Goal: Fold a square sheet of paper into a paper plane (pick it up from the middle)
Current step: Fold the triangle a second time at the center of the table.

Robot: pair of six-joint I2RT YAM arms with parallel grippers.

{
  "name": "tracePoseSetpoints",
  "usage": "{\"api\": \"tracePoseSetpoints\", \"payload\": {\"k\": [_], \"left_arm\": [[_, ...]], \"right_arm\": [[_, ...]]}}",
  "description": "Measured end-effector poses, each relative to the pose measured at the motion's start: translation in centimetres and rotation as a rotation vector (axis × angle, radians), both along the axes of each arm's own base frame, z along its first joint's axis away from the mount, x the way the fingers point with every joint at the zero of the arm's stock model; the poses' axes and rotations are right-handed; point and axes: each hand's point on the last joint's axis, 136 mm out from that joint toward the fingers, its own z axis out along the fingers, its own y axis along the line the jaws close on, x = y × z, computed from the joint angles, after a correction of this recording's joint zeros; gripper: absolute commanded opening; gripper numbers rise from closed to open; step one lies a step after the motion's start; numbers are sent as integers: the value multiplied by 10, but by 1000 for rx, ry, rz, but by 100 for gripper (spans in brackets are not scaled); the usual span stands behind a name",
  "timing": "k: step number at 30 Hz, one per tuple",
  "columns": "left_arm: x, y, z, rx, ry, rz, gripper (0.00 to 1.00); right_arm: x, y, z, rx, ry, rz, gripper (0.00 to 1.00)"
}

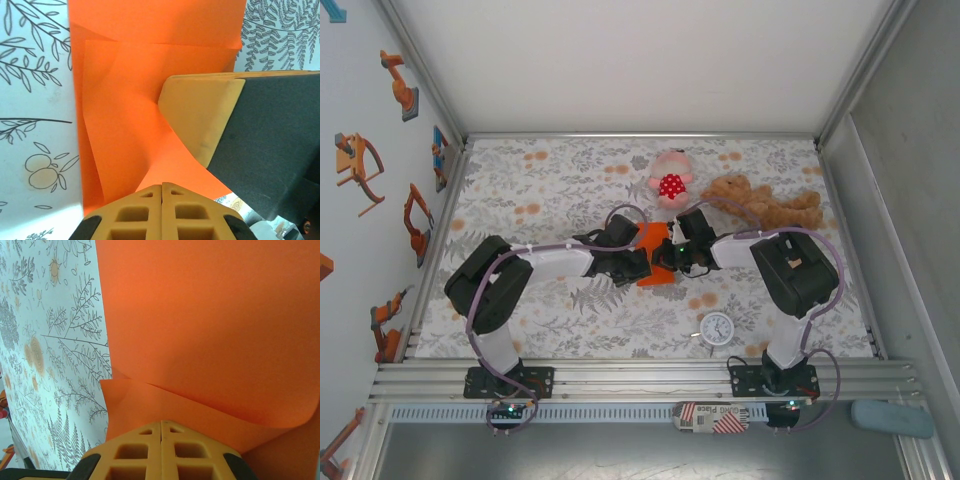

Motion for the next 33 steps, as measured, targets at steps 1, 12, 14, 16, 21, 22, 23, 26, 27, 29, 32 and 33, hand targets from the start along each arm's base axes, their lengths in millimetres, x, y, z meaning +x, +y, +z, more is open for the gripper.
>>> {"api": "tracePoseSetpoints", "payload": {"k": [1, 12, 14, 16, 21, 22, 23, 26, 27, 29, 32, 33], "left_arm": [[0, 1, -2, 5, 1, 2, 5], [4, 1, -13, 34, 5, 10, 5], [4, 2, -13, 38, 4, 12, 5], [4, 2, -13, 40, 5, 12, 5], [4, 3, -14, 46, 4, 14, 5], [4, 4, -14, 47, 4, 14, 5], [4, 4, -14, 48, 4, 14, 4], [4, 4, -14, 49, 4, 13, 4], [4, 4, -14, 50, 4, 13, 4], [4, 5, -15, 51, 3, 12, 4], [3, 5, -15, 54, 3, 8, 3], [3, 5, -16, 55, 3, 7, 3]], "right_arm": [[0, 0, 0, 0, 0, 0, 0], [0, 0, 0, 1, 1, 0, 0], [0, 0, 0, 1, 1, 0, 0], [0, 0, 0, 1, 1, 0, 0], [0, 0, 0, 1, 1, 0, 0], [0, 0, 0, 1, 2, 0, 0], [0, 0, 0, 1, 2, 0, 0], [0, 0, 0, 3, 3, 1, 0], [0, 0, 0, 3, 4, 0, 0], [0, 0, 0, 3, 4, 0, 0], [0, 0, -1, 2, 4, 1, 0], [0, 0, -1, 2, 4, 1, 0]]}}
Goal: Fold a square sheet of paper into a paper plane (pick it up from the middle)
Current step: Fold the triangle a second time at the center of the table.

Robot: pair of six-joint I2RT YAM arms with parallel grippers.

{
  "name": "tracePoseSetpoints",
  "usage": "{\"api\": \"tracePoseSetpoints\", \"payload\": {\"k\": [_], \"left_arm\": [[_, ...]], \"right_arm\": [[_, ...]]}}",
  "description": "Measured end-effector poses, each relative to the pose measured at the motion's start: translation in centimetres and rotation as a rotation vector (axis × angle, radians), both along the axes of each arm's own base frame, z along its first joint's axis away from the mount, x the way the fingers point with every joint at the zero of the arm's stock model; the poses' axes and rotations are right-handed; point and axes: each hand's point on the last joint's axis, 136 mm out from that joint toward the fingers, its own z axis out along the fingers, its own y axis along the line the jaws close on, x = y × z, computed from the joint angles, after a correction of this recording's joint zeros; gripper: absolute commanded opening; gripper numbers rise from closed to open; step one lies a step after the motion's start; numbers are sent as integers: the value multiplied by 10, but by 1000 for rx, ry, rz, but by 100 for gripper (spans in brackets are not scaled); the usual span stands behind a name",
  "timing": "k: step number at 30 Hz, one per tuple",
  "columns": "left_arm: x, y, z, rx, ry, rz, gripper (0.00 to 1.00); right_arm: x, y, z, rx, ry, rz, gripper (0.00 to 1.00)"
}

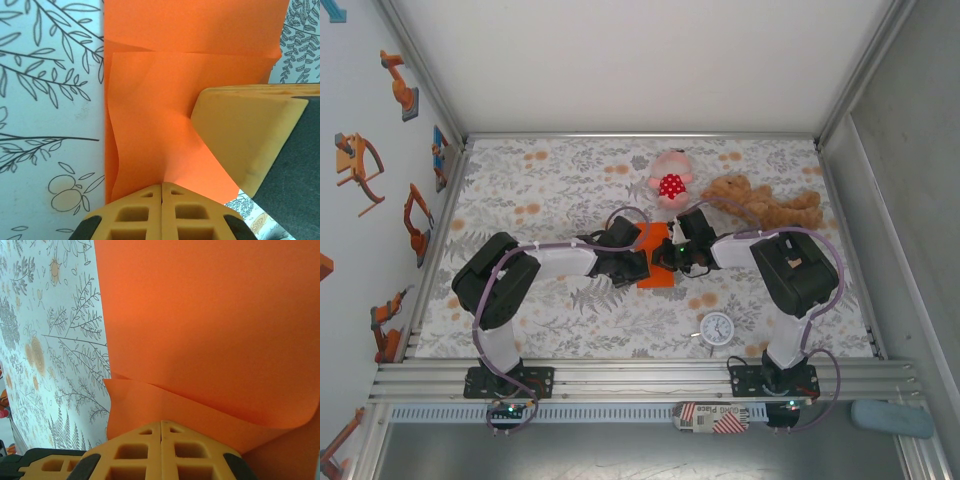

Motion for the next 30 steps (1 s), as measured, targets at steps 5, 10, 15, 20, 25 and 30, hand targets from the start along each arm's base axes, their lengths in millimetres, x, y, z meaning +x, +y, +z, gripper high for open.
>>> {"api": "tracePoseSetpoints", "payload": {"k": [5, 10, 15, 20, 25, 30], "left_arm": [[-1, 2, -2, 3, 0, -5, 3], [-1, 2, -3, -6, -2, -9, 2], [-1, 3, -3, -33, -4, -18, 2], [-3, 4, -3, -43, -18, -50, 1], [-12, 14, -3, -17, -23, -90, 1], [-32, 35, -2, 33, 0, -118, 0]], "right_arm": [[0, 0, 0, 0, 0, 0, 0], [0, 0, 0, 0, 0, 0, 0], [0, 0, 0, -1, -2, 3, 0], [0, 0, 0, -2, -5, 6, 0], [0, 0, 0, -3, -9, 11, 0], [0, 0, 0, -3, -9, 11, 0]]}}
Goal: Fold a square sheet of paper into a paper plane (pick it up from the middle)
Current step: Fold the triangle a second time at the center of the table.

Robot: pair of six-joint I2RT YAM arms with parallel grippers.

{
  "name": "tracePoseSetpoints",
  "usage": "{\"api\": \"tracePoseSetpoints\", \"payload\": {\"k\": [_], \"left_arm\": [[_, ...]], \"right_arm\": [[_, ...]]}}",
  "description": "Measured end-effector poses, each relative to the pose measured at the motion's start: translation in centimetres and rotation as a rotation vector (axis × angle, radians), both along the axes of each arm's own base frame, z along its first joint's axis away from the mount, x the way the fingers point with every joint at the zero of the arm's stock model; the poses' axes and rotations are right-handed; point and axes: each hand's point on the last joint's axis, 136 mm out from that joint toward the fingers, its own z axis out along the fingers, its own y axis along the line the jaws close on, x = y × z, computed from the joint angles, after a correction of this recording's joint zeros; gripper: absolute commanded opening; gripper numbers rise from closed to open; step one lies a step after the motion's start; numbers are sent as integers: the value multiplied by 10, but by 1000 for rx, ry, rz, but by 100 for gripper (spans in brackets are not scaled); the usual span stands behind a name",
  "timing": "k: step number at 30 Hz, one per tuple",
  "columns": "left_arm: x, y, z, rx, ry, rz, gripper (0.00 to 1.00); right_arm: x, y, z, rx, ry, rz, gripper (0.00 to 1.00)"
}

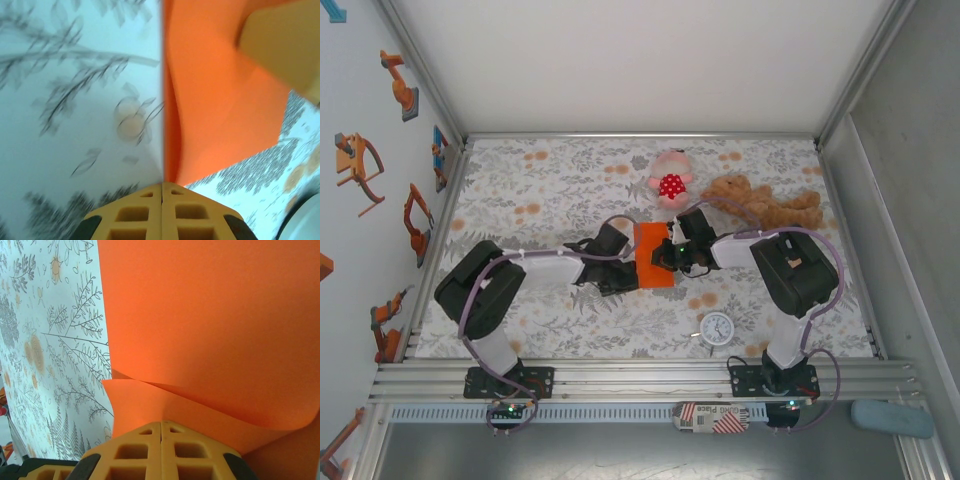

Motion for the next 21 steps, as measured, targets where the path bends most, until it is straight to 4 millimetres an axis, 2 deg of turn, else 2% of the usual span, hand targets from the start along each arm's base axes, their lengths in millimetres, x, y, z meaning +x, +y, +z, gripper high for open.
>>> {"api": "tracePoseSetpoints", "payload": {"k": [3, 5, 9, 11, 17, 21], "left_arm": [[-9, 15, 3, 47, 8, 0, 0], [-8, 18, 12, 47, -12, 4, 1], [4, 10, 35, -9, -86, 18, 1], [11, 2, 40, -37, -106, 26, 1], [32, -28, 25, -71, -94, 44, 0], [36, -34, 13, -58, -73, 50, 0]], "right_arm": [[0, 0, 0, 0, 0, 0, 0], [0, 0, 0, 1, 0, 1, 0], [0, 0, 0, 2, 1, 0, 0], [0, 0, 0, 2, 2, 0, 0], [0, 0, 0, 3, 2, 0, 0], [0, 0, 0, 3, 3, 1, 0]]}}
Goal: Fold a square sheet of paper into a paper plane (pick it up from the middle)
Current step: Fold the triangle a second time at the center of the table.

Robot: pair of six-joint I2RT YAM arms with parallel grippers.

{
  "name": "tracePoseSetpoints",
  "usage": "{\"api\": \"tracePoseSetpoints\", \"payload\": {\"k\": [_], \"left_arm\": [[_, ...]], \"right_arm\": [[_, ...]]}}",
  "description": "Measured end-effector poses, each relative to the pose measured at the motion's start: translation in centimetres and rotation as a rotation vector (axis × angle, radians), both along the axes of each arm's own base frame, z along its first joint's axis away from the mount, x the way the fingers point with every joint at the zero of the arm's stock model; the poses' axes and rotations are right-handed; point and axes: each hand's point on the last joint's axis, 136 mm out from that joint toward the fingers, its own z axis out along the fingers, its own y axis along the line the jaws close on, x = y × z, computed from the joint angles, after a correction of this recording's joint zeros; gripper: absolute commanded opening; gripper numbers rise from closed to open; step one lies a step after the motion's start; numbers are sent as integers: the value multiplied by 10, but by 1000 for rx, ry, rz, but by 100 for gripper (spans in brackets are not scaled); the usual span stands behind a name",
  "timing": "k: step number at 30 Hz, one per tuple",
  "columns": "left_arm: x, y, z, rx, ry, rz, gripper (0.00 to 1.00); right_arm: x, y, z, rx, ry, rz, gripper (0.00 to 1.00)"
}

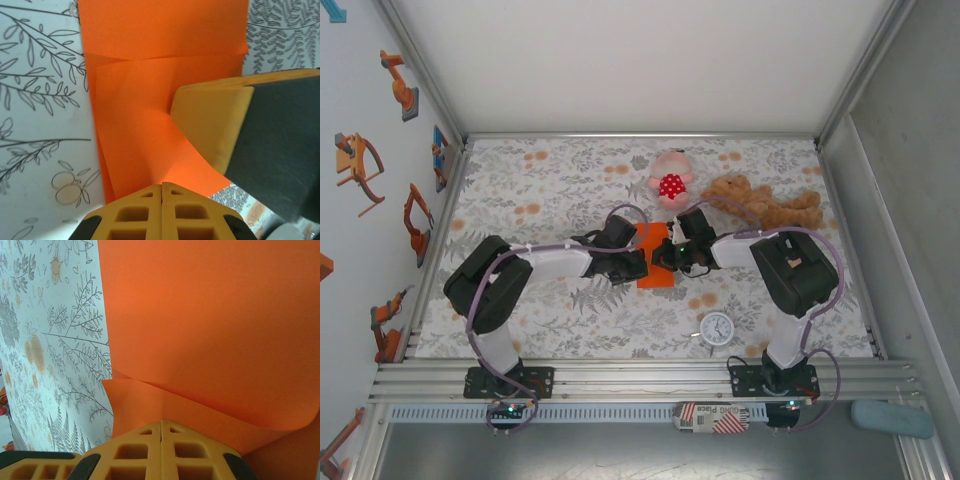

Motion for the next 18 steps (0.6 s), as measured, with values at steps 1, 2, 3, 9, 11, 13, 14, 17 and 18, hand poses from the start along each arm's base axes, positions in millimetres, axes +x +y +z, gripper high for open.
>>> {"api": "tracePoseSetpoints", "payload": {"k": [1, 2, 3, 9, 11, 13, 14, 17, 18], "left_arm": [[0, 0, -2, 3, 2, 1, 0], [1, 0, -3, 6, 4, 5, 0], [1, 0, -4, 8, 6, 7, 0], [4, 7, -8, 19, 14, 22, 0], [3, 10, -12, 25, 27, 28, 0], [2, 10, -12, 18, 32, 30, 0], [2, 10, -13, 17, 32, 31, 0], [3, 9, -13, 13, 31, 36, 0], [3, 9, -13, 13, 30, 36, 0]], "right_arm": [[0, 0, 0, 0, 0, 0, 0], [0, 0, 0, 1, 0, 0, 0], [0, 0, 0, 1, 0, 0, 0], [0, 0, 0, 1, 1, 0, 0], [0, 0, 0, 2, 1, 1, 0], [0, 0, 1, 1, 1, 1, 0], [0, 0, 1, -2, 5, 1, 0], [-1, -3, 3, -27, 16, 9, 0], [-2, -5, 5, -40, 18, 15, 0]]}}
